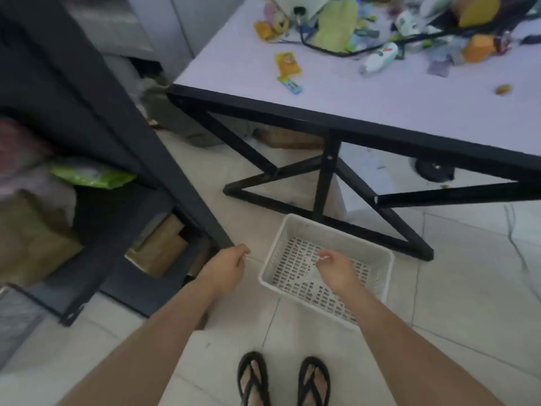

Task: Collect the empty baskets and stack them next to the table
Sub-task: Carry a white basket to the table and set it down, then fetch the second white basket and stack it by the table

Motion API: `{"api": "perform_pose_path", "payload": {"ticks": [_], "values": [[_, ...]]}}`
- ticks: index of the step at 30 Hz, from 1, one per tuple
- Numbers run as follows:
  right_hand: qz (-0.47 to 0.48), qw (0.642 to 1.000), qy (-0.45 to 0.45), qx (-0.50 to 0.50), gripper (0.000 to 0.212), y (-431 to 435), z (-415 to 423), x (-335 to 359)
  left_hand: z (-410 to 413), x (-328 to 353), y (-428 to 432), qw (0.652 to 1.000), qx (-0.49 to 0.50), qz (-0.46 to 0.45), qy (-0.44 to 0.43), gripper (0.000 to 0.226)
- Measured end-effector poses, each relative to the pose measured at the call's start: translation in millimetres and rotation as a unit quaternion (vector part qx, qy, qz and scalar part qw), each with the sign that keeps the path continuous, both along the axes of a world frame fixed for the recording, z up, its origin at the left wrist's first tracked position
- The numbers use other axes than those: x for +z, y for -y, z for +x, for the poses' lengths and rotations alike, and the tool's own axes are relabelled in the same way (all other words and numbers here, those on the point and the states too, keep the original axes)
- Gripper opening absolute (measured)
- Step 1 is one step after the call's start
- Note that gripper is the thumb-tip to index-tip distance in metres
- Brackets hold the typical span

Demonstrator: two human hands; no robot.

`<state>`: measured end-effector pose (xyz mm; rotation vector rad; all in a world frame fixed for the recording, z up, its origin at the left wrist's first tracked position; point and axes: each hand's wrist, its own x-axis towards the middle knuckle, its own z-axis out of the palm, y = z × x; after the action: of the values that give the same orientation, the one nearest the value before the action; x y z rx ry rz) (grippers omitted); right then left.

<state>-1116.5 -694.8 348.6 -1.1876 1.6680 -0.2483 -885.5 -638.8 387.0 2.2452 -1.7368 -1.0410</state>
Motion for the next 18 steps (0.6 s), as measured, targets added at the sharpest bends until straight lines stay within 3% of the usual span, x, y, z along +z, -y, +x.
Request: {"api": "perform_pose_path", "payload": {"ticks": [9,18], "values": [[-0.032,0.964,0.018,0.262,0.032,-91.7,171.0,67.2,109.8,75.0,-174.1,0.982,0.186,-0.041,0.007,0.03],[-0.018,0.916,0.061,0.395,0.017,-319.9,357.6,80.7,237.1,105.2,-435.6,0.935,0.333,-0.117,-0.002,0.032]]}}
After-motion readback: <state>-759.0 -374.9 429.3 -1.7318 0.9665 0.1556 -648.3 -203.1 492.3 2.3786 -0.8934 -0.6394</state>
